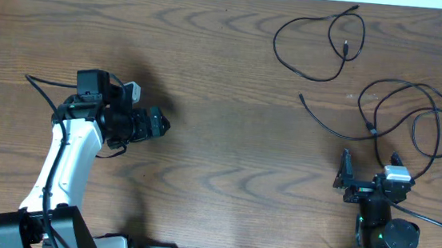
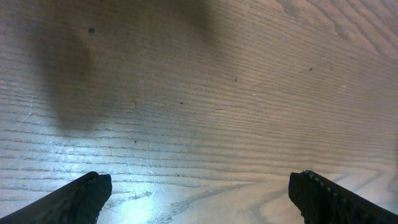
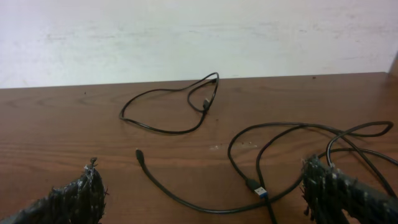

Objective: Untangle cables

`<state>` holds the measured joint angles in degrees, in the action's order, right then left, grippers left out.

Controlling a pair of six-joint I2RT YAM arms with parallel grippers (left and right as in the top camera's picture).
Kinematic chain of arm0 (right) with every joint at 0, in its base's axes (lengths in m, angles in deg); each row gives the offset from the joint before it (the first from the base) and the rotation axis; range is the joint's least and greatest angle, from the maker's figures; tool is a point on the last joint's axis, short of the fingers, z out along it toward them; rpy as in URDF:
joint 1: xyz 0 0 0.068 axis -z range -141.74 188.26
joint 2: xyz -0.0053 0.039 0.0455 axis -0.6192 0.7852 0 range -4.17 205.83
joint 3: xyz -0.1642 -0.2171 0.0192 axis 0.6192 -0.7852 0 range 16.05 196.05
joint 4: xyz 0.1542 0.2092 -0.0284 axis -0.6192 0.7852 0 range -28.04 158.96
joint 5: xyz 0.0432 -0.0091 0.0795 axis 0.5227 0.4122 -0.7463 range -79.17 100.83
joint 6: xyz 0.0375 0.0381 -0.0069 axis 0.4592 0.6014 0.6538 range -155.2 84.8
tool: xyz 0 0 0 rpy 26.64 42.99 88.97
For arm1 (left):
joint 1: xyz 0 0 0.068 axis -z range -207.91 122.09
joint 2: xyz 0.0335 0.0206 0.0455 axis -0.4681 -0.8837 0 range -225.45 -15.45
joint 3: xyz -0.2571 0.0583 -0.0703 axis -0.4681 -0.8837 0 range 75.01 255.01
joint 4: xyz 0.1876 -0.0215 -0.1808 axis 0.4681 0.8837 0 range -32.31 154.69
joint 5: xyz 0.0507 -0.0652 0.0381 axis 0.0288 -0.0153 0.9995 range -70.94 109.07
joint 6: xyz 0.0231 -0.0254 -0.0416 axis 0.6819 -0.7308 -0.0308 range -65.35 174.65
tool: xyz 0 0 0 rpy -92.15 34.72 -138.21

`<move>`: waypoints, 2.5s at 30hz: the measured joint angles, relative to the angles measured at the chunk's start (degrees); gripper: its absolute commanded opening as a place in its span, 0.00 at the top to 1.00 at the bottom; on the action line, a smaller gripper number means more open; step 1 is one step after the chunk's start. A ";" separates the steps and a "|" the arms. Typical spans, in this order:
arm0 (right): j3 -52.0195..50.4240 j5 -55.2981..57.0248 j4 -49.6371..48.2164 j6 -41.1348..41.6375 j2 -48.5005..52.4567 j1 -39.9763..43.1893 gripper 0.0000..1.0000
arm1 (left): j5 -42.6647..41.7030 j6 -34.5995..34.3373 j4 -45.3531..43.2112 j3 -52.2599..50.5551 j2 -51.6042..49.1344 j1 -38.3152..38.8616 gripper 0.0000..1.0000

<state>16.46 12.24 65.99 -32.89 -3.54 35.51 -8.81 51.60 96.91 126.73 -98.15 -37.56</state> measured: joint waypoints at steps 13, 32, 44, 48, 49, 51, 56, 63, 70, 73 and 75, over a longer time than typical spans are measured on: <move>0.00 -0.15 0.00 0.00 0.00 0.00 0.01 | 3.23 0.00 0.79 0.00 7.23 0.00 0.02; 0.00 -0.17 0.00 0.00 0.00 -0.02 0.01 | 4.07 -0.17 7.28 0.00 38.49 3.78 0.02; 0.00 -0.17 -0.02 0.00 0.00 0.00 0.01 | 4.13 -0.17 5.33 -6.14 53.05 6.38 0.02; 0.00 -0.22 0.00 0.00 0.00 -0.02 0.01 | 4.28 -0.17 1.73 -12.15 59.98 6.38 0.02; 0.00 -0.24 -0.02 0.02 0.00 -0.02 0.01 | 4.26 -0.17 0.87 -13.53 61.72 6.40 0.02; 0.00 -0.24 -0.02 0.00 0.00 -0.02 0.01 | 4.26 -0.17 -1.27 -16.72 65.59 6.40 0.02; 0.00 -0.33 0.02 0.00 0.00 -0.02 0.01 | 4.28 -0.17 -7.30 -24.13 72.30 6.60 0.02; 0.00 -0.35 0.00 0.02 0.00 -0.02 0.01 | 4.31 -0.17 -18.69 -33.68 75.87 8.79 0.02; 0.00 -0.35 0.02 0.00 0.00 -0.02 0.01 | 6.27 -0.17 -28.74 -42.88 80.91 9.01 0.02; 0.00 -0.35 0.02 0.00 0.00 -0.02 0.01 | 7.10 0.22 -33.22 -46.51 82.01 8.72 0.02; 0.00 -0.35 0.02 0.02 0.00 -0.02 0.01 | 7.96 0.55 -35.26 -48.52 82.07 8.61 0.02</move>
<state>16.46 11.89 66.01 -32.87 -3.54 35.49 -0.86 52.15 61.66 78.21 -16.07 -28.95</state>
